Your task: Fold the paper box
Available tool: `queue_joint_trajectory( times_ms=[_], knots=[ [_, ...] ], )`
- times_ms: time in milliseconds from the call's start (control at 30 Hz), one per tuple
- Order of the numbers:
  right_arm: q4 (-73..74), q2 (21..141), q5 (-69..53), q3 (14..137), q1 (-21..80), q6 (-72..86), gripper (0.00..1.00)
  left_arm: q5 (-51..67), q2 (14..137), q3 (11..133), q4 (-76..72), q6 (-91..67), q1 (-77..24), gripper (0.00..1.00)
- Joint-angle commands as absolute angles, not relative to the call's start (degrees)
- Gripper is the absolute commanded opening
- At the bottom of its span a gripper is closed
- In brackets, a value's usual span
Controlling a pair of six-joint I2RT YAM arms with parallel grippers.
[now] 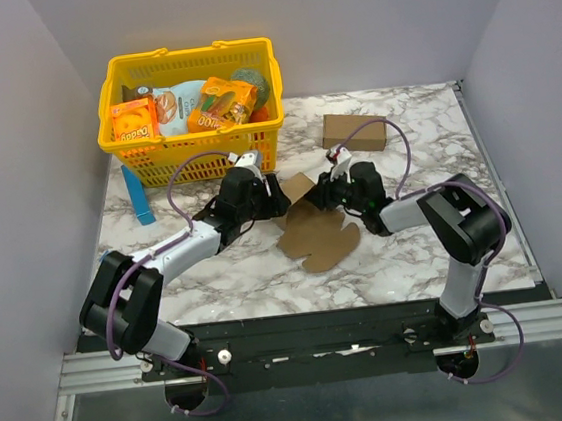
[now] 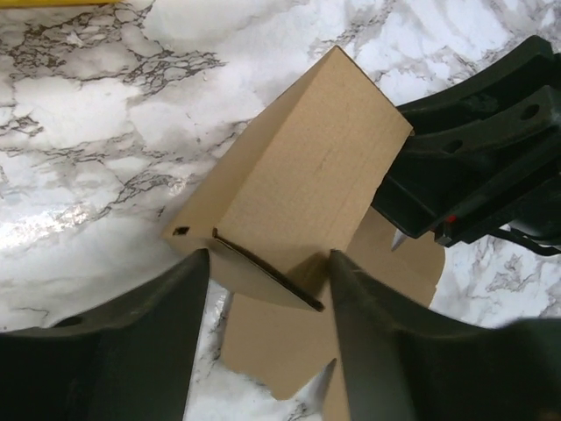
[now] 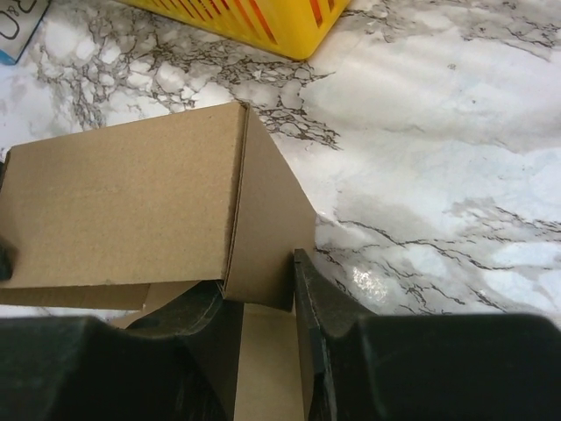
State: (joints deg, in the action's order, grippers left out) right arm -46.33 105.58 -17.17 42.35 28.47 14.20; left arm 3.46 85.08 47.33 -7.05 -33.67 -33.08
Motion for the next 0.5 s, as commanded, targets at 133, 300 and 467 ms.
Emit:
queue_joint_trajectory(
  times_ms=[133, 300, 467],
  knots=[
    [-31.93, 98.71, -14.95, 46.48, 29.44, 14.24, 0.24, -3.86, 80.95, 53.60, 2.37, -28.39, -33.31, 0.99],
    [-14.78, 95.63, -12.66, 51.41, 29.53, 13.27, 0.23, -10.28, 71.58, 51.43, 1.86, -24.44, -33.31, 0.99],
    [-3.20, 94.66, -12.48, 55.89, 29.36, 13.01, 0.23, -7.65, 62.50, 41.32, -2.63, -20.39, -33.49, 0.99]
  ],
)
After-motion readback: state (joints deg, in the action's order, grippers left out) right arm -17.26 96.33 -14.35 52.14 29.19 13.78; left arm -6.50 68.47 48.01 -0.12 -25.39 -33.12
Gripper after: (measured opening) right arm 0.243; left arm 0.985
